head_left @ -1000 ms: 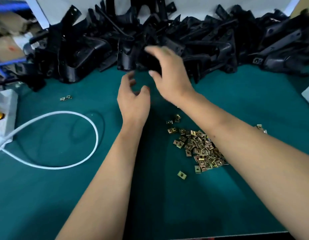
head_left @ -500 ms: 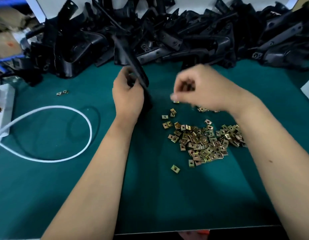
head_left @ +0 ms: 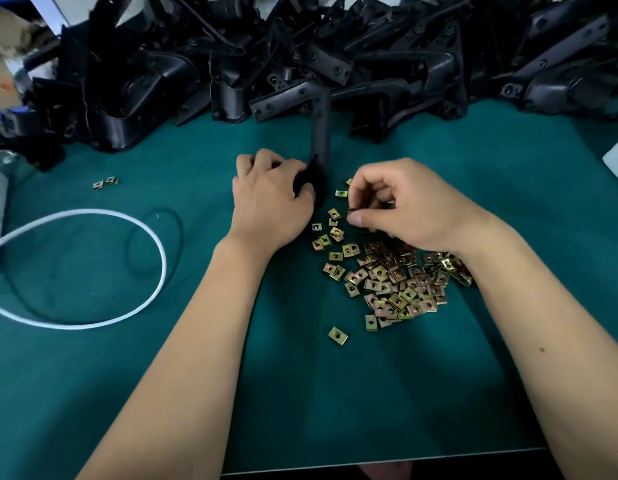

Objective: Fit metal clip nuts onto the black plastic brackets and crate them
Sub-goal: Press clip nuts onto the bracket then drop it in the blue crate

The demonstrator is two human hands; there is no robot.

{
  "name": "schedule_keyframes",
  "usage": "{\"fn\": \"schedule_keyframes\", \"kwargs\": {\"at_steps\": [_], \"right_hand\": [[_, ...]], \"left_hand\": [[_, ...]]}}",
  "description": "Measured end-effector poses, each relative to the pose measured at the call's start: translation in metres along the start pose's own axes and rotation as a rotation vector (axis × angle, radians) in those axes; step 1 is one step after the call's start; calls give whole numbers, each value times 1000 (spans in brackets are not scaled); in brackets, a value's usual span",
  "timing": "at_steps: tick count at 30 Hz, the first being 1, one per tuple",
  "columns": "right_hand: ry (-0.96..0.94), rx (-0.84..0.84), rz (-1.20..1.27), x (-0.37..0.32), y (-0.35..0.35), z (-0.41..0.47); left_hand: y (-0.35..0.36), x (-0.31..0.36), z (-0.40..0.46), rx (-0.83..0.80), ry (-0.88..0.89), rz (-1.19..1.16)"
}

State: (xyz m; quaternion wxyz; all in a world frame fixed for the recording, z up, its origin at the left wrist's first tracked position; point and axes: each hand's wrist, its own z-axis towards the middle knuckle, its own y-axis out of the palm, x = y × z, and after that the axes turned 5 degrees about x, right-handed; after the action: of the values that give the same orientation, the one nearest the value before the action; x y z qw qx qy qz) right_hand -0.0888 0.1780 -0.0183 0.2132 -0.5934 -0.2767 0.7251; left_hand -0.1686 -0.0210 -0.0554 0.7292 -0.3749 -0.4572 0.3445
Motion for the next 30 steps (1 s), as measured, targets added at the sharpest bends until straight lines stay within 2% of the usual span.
{"fn": "schedule_keyframes", "kwargs": {"at_steps": [2,8,13,16,19,23,25,27,30], "right_hand": [[-2,75,128,1,3,0],[74,214,408,2,17,4],[122,263,477,3,23,6],[145,268,468,4,23,6],[158,233,466,4,22,5],[149,272,477,5,22,6],[163,281,504,5,22,6],[183,279,516,6,21,6],[190,295,393,8,23,6]], "left_hand": [[-6,3,0,35,-63,36],[-17,7,0,-18,-142,154],[-19,12,-1,-62,-138,211],[-19,13,0,-109,-137,136],[-20,13,-1,-95,-212,-2],[-21,8,0,-29,-318,-153],[-22,6,2,51,-390,-410],[-26,8,4,148,-528,-804],[-29,10,7,152,-718,-1115]]}}
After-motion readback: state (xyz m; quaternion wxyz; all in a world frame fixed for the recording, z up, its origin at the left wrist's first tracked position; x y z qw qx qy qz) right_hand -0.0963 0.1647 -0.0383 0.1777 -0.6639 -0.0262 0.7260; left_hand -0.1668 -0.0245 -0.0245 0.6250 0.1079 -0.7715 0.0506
